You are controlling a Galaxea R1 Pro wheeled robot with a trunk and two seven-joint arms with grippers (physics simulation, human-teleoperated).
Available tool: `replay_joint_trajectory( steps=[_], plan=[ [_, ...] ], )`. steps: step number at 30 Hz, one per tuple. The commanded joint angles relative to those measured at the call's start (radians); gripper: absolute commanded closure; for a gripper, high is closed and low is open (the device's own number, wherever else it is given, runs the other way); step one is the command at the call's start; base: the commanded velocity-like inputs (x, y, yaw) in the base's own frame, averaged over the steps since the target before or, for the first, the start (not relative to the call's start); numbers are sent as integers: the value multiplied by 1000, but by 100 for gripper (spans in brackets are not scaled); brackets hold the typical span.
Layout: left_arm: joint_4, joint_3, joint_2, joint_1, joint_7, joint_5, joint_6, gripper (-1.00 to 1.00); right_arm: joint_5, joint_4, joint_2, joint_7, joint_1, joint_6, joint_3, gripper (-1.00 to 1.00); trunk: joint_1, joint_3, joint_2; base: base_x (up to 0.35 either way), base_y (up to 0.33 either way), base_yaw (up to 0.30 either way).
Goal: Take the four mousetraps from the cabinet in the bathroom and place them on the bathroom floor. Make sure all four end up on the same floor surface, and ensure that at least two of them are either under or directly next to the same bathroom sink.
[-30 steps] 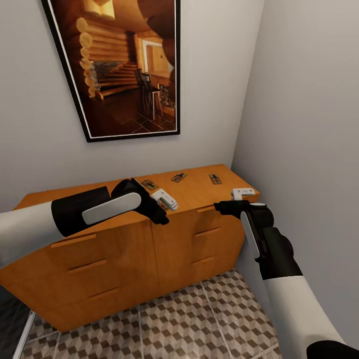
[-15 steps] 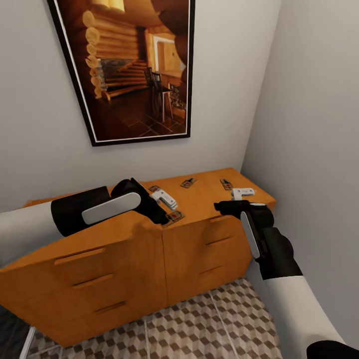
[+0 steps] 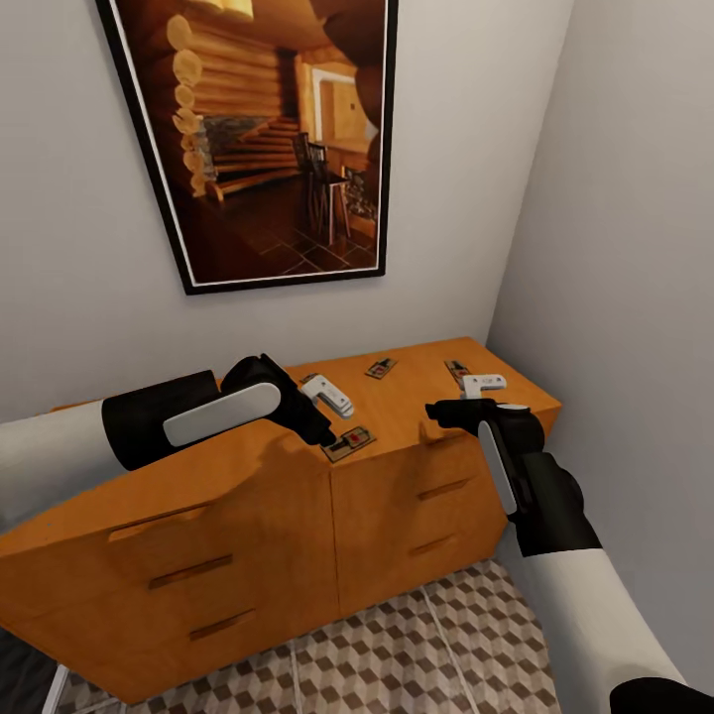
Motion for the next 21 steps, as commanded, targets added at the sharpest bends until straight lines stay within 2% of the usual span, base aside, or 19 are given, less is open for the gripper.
replay_joint_trajectory(
  steps=[1, 21],
  plan=[
    [-2, -2, 0, -2, 10, 10, -1, -100, 0, -1, 0, 0, -1, 5, 0, -100, 0, -1, -1, 7, 5, 0],
    [-2, -5, -17, 2, 10, 9, -2, -100, 0, -1, 1, 0, -1, 5, 0, -100, 0, -1, -1, 1, 1, 0]
  ],
)
